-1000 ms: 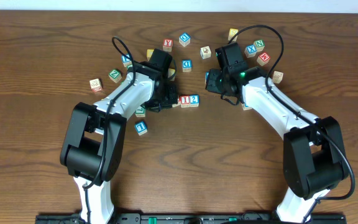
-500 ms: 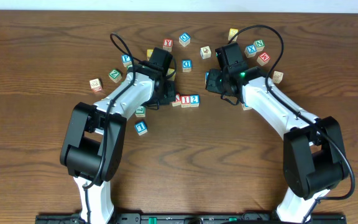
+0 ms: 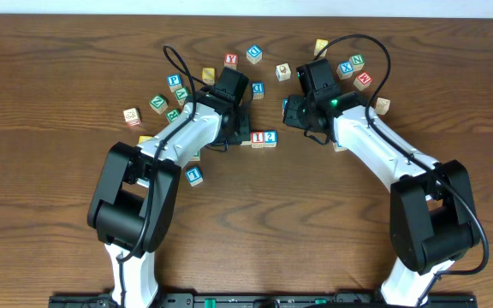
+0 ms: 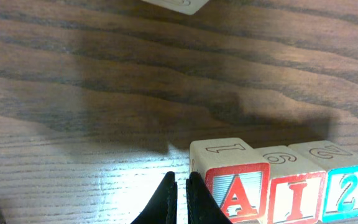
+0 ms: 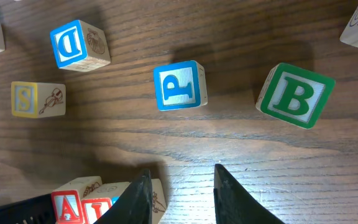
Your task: Spell out AI2
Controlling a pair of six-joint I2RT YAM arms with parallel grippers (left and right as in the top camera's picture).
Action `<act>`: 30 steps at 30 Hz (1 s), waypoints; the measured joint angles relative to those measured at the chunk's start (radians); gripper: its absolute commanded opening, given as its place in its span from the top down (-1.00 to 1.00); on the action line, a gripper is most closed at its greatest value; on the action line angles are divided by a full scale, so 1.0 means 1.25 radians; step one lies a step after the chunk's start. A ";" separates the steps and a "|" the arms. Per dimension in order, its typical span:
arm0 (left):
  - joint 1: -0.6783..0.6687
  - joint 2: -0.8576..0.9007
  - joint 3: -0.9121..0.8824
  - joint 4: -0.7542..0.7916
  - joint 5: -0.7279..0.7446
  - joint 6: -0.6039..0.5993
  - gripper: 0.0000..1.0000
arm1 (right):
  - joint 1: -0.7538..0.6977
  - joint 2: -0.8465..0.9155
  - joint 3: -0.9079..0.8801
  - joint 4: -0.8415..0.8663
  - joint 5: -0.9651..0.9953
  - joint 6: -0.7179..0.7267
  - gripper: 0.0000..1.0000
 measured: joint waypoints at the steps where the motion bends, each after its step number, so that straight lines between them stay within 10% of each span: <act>1: 0.000 0.000 0.000 0.003 0.000 0.000 0.85 | 0.000 0.000 0.000 0.000 0.000 0.000 0.45; 22: 0.076 -0.108 0.000 -0.045 0.031 0.105 0.85 | 0.038 0.000 0.001 0.084 -0.033 -0.059 0.40; 30: 0.128 -0.255 0.000 -0.111 0.058 0.197 0.85 | 0.049 0.001 0.075 0.062 -0.055 -0.126 0.67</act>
